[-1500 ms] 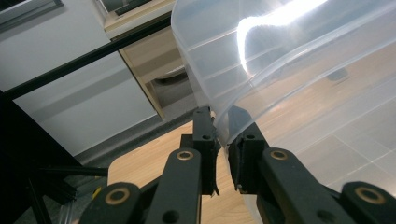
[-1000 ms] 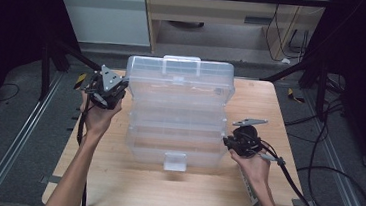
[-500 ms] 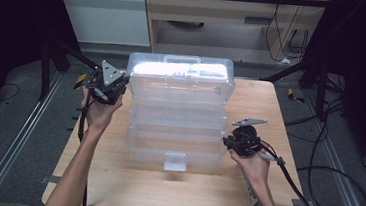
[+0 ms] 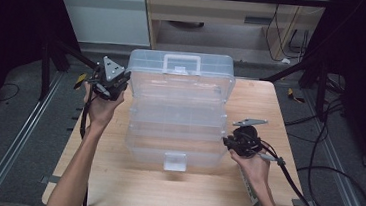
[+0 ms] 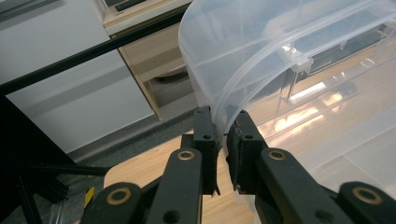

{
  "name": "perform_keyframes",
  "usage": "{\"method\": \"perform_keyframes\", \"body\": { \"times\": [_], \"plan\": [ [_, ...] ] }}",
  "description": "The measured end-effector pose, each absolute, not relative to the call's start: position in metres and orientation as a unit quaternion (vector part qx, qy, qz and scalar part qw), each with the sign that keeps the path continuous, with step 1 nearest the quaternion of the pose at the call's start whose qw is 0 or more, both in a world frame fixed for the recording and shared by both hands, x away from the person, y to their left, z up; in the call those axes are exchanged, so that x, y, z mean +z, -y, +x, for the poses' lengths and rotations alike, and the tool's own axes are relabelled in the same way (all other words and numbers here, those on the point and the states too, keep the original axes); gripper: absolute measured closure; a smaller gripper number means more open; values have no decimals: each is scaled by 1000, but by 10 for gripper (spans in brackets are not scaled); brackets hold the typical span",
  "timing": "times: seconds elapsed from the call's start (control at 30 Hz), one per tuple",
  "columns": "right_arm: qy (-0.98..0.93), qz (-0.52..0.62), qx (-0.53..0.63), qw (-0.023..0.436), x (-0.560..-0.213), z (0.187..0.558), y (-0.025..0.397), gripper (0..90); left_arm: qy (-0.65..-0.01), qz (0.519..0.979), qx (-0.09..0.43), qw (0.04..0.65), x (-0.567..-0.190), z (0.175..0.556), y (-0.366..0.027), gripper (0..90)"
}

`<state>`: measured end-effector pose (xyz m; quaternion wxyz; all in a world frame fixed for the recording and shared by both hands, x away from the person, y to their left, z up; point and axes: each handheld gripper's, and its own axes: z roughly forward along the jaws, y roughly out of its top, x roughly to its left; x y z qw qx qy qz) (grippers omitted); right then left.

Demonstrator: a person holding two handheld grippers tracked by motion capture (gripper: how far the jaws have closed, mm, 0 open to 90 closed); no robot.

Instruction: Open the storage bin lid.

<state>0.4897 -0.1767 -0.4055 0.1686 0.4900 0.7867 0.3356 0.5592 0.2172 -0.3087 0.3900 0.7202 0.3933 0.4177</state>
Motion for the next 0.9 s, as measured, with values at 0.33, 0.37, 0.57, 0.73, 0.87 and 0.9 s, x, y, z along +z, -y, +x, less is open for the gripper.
{"method": "perform_keyframes", "body": {
  "times": [0.33, 0.37, 0.57, 0.73, 0.87, 0.9],
  "plan": [
    [-786, 490, 337, 168, -406, 490, 177, 761, -396, 723, 419, 382, -306, 569, -215, 816],
    [-786, 490, 337, 168, -406, 490, 177, 761, -396, 723, 419, 382, -306, 569, -215, 815],
    [-787, 489, 337, 167, -406, 490, 177, 761, -397, 723, 421, 377, -304, 576, -213, 810],
    [-788, 488, 337, 168, -406, 490, 177, 760, -401, 720, 422, 377, -304, 582, -213, 808],
    [-789, 487, 337, 167, -406, 490, 177, 759, -404, 718, 422, 378, -304, 587, -212, 806],
    [-789, 487, 337, 167, -406, 490, 177, 759, -404, 718, 422, 378, -304, 587, -212, 805]
  ]
}}
